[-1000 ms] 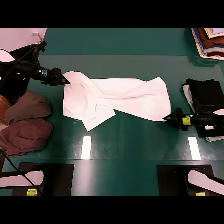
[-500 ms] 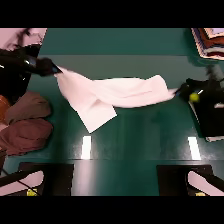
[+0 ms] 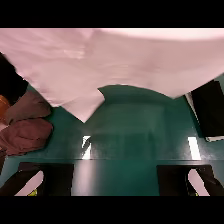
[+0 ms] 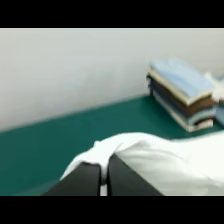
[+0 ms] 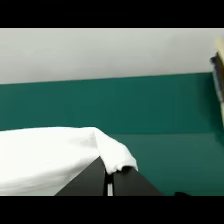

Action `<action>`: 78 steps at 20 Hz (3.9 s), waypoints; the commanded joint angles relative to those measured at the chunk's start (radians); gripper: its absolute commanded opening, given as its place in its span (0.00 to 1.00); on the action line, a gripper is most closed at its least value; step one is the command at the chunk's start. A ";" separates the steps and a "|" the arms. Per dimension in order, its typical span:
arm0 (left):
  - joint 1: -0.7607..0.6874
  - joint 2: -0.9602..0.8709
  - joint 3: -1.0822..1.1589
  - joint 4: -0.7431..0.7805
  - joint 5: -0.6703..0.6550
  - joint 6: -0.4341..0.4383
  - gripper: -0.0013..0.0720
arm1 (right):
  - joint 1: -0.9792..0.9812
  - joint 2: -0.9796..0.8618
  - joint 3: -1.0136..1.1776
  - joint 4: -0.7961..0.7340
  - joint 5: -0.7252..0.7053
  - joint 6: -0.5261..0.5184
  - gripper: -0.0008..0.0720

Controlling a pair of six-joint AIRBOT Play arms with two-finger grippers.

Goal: Fold the shirts.

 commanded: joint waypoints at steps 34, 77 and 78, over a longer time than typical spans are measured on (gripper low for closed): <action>-0.080 -0.857 -0.217 0.289 -0.087 -0.043 0.05 | 0.346 -0.915 0.079 -0.434 0.107 0.165 0.03; -0.067 -0.082 -1.467 0.142 0.029 0.027 0.05 | 0.127 -0.163 -0.732 -0.225 0.225 0.072 0.41; -0.067 -0.041 -1.454 0.156 0.018 0.025 0.05 | 0.077 -0.149 -0.771 -0.256 0.238 0.072 0.41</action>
